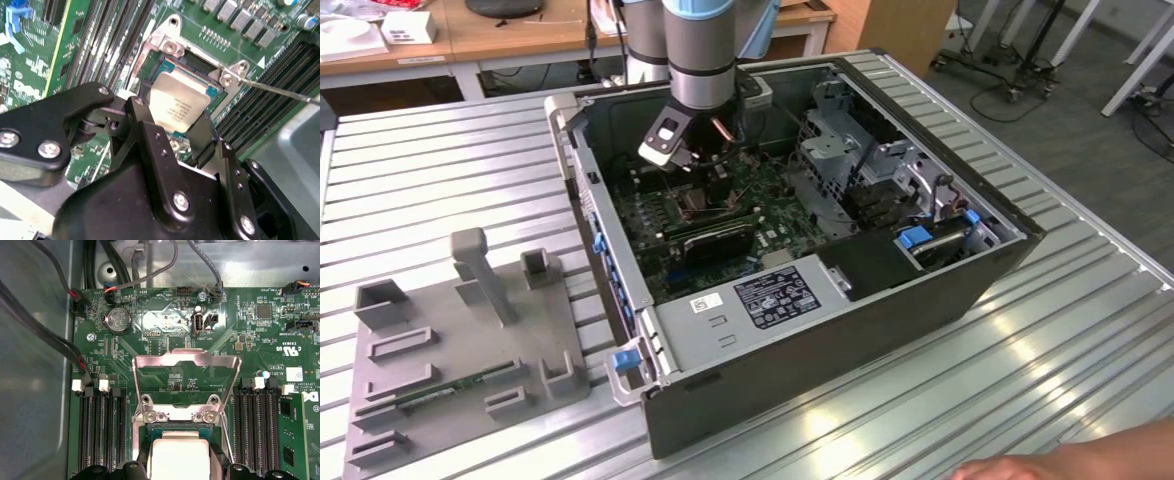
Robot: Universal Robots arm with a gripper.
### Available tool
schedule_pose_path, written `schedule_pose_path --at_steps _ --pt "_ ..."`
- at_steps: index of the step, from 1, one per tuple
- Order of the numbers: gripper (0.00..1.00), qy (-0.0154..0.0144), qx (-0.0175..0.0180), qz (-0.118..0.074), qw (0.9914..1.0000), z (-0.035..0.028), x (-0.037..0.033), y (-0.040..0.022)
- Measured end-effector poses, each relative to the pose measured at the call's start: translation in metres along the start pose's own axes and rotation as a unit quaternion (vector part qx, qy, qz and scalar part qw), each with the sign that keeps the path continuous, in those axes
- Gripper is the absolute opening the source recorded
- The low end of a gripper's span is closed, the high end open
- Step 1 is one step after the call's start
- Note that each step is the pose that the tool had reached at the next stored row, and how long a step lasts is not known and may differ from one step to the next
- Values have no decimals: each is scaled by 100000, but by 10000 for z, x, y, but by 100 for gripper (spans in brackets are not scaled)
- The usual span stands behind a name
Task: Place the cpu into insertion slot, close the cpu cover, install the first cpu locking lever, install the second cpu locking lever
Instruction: 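Place the cpu into insertion slot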
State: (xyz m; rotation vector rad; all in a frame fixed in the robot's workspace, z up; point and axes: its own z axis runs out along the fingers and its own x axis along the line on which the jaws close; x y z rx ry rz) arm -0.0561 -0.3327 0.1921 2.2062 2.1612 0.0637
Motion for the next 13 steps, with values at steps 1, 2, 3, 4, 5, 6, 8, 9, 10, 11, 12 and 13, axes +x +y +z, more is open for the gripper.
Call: schedule_pose_path --at_steps 1,2,3,4,5,6,8,9,10,11,12,13 --pt "54 -4 1 -4 100000 0 0 0" --pt "54 -12 4 2 100000 0 1 0" --pt "54 -16 8 5 100000 0 1 -1" --pt "54 -17 11 5 100000 1 2 -1" --pt "54 -20 13 5 100000 1 2 -1" --pt "54 -19 13 4 100000 1 2 -1" --pt "54 -10 7 3 100000 2 2 -1" --pt "54 -14 11 5 100000 1 2 -1" --pt "54 -15 11 5 100000 2 2 -1" --pt "54 -16 13 4 100000 4 2 -1" --pt "54 -21 19 6 100000 7 2 -1" --pt "54 -37 28 3 100000 11 1 -2"
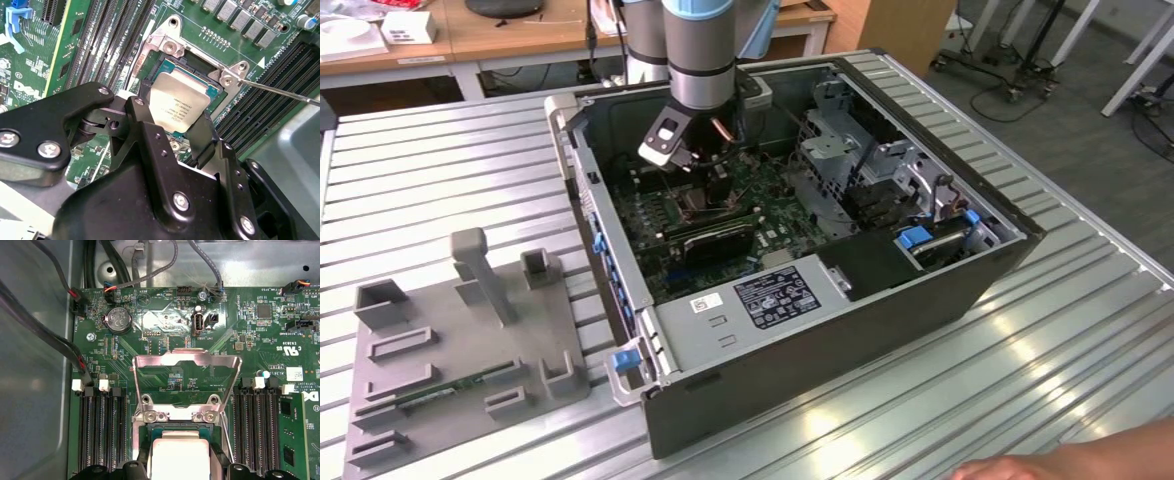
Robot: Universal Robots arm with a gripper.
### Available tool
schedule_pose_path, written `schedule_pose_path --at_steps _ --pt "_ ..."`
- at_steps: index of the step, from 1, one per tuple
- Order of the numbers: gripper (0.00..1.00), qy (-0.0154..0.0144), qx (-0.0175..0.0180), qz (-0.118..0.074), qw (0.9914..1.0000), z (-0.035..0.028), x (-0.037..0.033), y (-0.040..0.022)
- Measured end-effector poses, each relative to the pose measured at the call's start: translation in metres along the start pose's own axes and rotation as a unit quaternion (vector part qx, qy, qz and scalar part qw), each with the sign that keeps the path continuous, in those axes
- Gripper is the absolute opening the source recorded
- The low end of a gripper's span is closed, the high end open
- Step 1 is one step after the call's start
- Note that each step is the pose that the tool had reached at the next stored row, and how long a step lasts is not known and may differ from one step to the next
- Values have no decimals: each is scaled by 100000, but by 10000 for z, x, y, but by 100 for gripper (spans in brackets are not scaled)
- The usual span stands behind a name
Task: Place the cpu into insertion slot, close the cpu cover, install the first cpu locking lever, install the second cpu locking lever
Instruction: 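Place the cpu into insertion slot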
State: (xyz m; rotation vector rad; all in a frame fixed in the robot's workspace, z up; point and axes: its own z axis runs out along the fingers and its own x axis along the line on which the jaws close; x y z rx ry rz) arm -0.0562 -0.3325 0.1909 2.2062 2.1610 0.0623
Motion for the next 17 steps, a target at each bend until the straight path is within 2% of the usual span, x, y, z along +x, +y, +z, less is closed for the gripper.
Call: schedule_pose_path --at_steps 11,13,14,15,16,17 --pt "54 24 -17 2 100000 8 1 0" --pt "55 137 -89 10 100000 16 4 2" --pt "60 115 -77 7 100000 15 4 2" --pt "60 79 -49 8 100000 13 3 1" --pt "67 28 -20 4 100000 9 1 0" --pt "67 30 -20 4 100000 9 1 0"
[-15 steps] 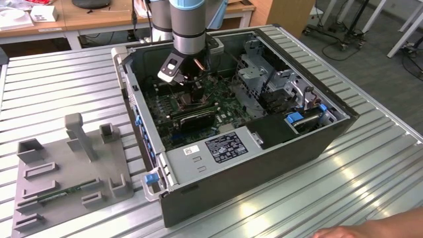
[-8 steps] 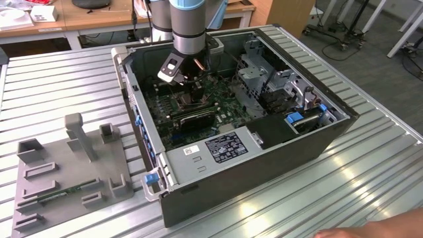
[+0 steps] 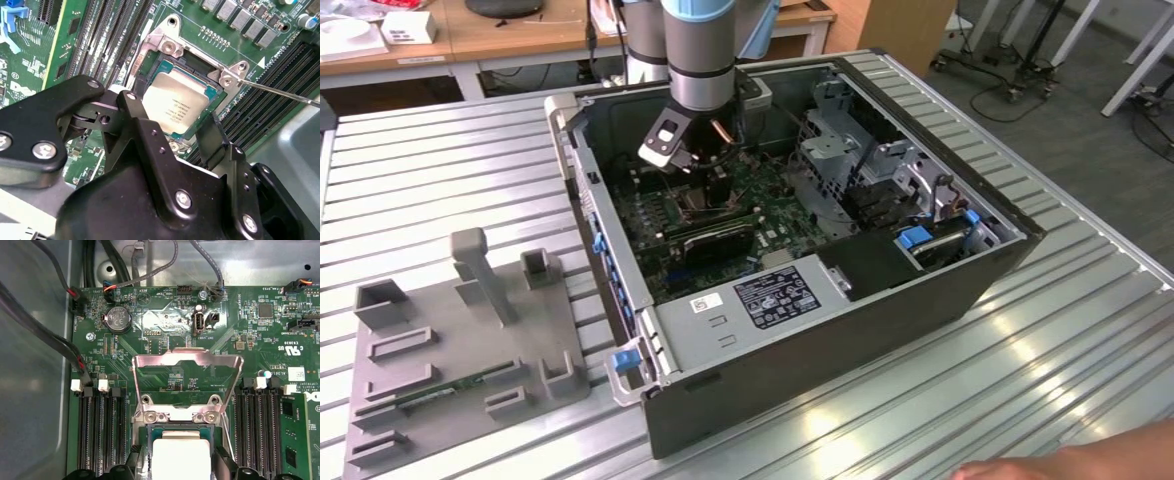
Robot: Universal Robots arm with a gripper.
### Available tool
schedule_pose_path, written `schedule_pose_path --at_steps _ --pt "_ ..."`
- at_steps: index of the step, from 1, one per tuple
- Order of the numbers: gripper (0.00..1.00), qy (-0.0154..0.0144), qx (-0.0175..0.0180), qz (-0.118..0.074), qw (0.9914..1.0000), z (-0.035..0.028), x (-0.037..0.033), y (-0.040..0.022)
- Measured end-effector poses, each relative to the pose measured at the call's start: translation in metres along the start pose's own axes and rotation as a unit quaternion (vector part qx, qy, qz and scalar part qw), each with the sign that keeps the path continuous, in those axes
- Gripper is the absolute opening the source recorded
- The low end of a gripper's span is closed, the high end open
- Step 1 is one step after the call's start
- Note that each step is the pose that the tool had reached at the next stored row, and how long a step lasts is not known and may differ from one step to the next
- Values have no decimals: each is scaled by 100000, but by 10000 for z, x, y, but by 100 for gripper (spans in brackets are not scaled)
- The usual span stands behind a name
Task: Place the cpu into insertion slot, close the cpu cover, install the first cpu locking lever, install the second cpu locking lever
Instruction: 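Place the cpu into insertion slot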
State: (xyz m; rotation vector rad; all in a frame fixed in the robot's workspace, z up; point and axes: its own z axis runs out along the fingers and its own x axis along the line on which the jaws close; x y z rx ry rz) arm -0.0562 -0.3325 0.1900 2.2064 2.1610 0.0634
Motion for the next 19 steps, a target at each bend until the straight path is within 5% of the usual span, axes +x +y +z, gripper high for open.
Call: schedule_pose_path --at_steps 5,19 --pt "67 -12 4 -1 100000 -14 -1 1" --pt "67 -92 -1 -7 100000 -228 -2 15"
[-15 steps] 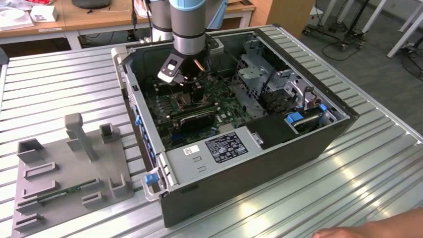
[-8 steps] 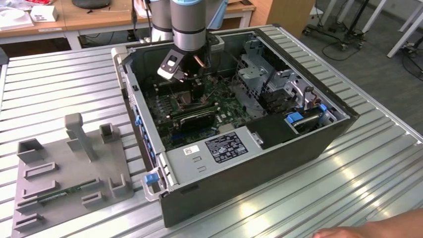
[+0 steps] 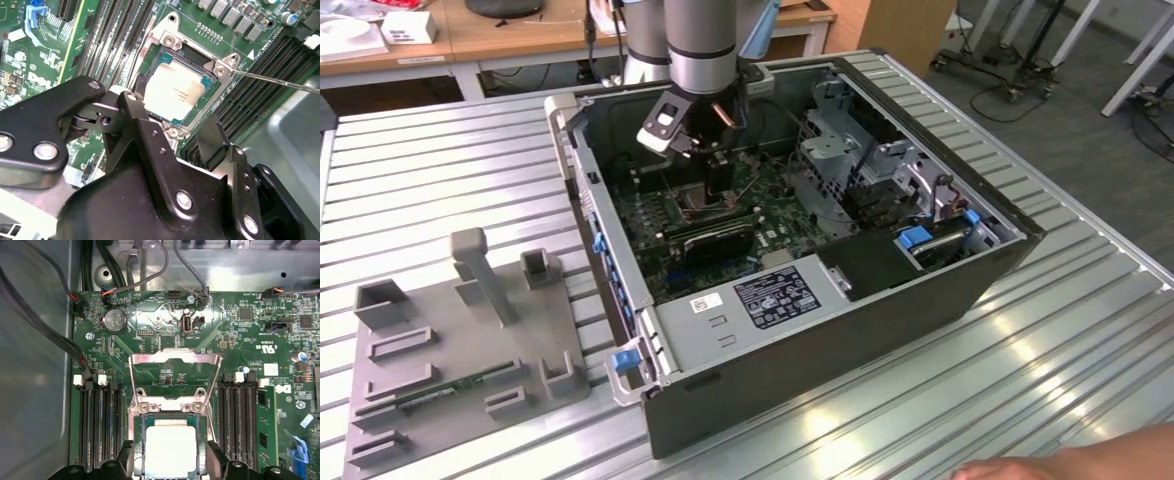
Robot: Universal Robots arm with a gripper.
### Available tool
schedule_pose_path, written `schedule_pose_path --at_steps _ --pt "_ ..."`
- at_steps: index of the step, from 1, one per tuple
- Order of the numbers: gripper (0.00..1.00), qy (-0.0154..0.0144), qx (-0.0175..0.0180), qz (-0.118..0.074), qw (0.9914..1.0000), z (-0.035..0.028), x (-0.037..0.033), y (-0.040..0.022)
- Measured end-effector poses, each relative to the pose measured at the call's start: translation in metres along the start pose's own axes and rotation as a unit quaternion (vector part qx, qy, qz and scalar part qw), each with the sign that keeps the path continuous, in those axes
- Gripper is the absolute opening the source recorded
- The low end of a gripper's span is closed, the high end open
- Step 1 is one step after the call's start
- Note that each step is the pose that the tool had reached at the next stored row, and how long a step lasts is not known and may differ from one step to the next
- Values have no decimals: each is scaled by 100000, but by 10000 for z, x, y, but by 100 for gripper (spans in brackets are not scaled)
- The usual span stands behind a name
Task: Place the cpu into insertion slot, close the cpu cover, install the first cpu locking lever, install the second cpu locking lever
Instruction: 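Place the cpu into insertion slot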
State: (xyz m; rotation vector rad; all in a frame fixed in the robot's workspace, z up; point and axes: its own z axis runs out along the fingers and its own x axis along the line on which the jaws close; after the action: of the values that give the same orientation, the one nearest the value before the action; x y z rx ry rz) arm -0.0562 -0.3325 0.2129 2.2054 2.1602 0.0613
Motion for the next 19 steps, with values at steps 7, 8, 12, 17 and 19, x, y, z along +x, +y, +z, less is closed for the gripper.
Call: schedule_pose_path --at_steps 7,8,12,17,19 --pt "67 5 -4 0 100000 -7 0 1" --pt "67 4 -4 1 100000 -8 0 1" --pt "60 3 -3 0 100000 -11 0 1" --pt "42 3 -3 1 100000 -15 0 1" --pt "36 4 -3 2 100000 -16 0 1"
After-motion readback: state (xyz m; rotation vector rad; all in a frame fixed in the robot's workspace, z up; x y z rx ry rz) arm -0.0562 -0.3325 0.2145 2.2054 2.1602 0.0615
